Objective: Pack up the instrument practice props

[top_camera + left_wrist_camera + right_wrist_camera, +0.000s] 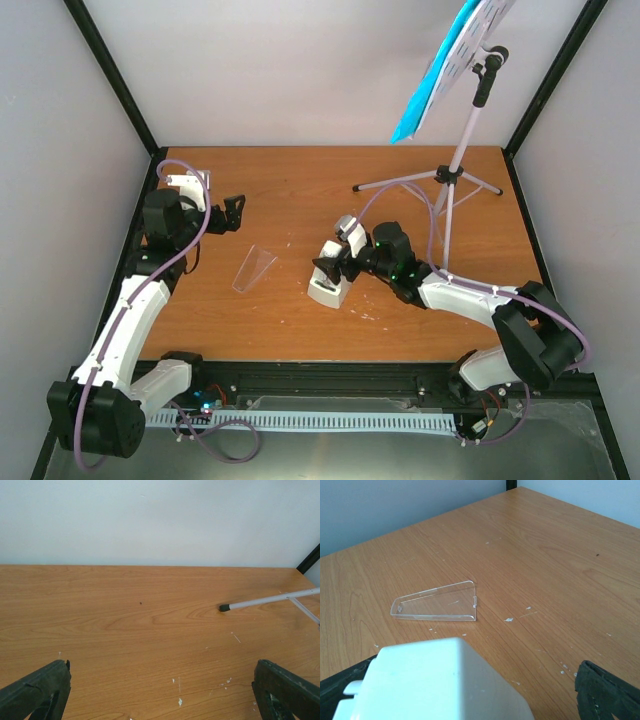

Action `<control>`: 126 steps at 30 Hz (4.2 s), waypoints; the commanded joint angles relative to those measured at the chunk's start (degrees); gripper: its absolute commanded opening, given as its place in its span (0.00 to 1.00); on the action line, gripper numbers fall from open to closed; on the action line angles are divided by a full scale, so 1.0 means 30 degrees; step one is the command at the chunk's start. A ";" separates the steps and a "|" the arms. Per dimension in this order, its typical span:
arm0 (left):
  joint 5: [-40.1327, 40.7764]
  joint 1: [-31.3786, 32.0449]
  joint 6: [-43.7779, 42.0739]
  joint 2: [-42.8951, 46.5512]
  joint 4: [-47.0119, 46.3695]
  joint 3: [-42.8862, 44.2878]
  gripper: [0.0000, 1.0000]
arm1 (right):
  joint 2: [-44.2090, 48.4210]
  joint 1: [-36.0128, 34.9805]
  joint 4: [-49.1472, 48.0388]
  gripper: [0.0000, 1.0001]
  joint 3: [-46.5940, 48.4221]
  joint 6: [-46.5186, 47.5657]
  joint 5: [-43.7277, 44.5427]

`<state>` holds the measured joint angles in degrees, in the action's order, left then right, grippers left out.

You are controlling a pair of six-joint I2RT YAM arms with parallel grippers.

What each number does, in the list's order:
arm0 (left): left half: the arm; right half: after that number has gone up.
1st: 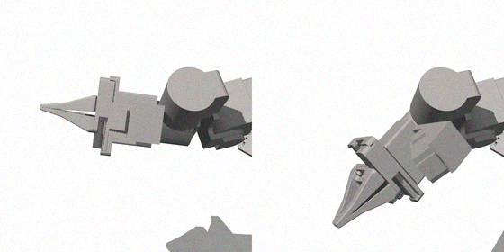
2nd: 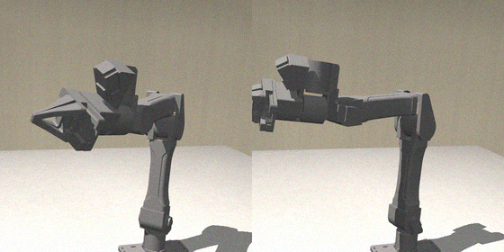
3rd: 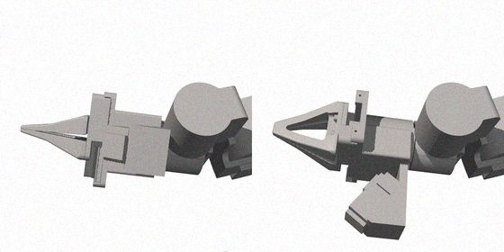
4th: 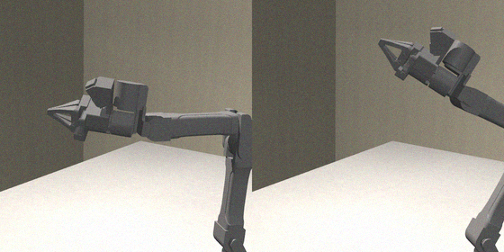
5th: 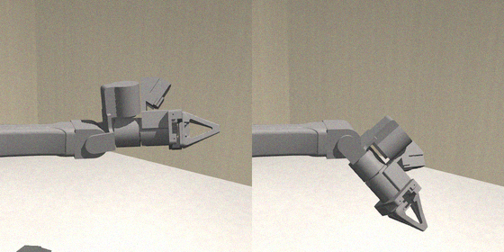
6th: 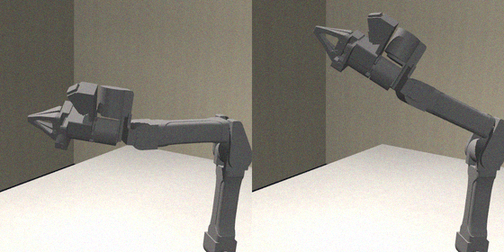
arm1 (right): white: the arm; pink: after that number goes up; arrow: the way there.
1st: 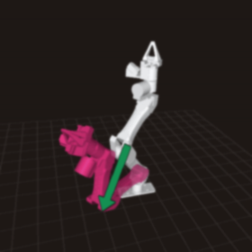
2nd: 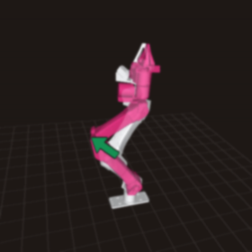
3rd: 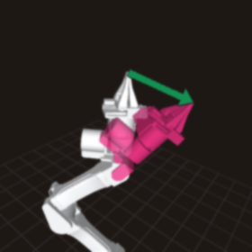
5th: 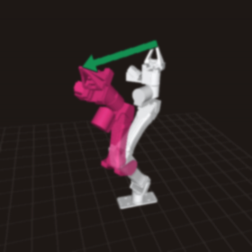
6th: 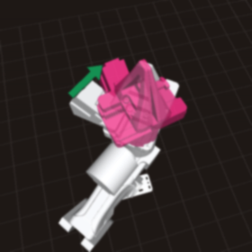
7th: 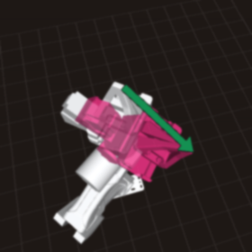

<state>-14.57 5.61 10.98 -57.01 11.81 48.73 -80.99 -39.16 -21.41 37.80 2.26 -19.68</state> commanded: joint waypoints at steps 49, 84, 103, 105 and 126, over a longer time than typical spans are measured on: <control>-0.4381 0.0292 -0.0947 -0.0660 -0.1397 -0.0268 0.99 | 0.0445 -0.0102 -0.3151 0.74 -0.2544 0.0284 -0.0704; -1.6048 0.6643 -0.0375 -0.8043 -0.2582 0.2439 0.79 | -0.0021 -0.0102 -0.3874 0.64 -0.2611 -0.0509 -0.0853; -1.5950 0.6920 -0.0613 -0.8585 -0.2052 0.2551 0.76 | -0.0601 -0.0086 -0.4082 0.66 -0.1794 -0.0863 -0.0679; -1.5895 0.6920 -0.0640 -0.8620 -0.2005 0.2550 0.75 | -0.0633 -0.0091 -0.4113 0.66 -0.1790 -0.0899 -0.0625; -0.6842 0.6920 0.1721 -0.3112 -0.3474 0.0024 0.96 | 0.4063 -0.0058 -0.1822 1.00 -0.2756 -0.0999 -0.0602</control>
<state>-46.28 25.89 10.94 -74.50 6.94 52.51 -76.93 -39.16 -29.89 30.70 -0.51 -21.67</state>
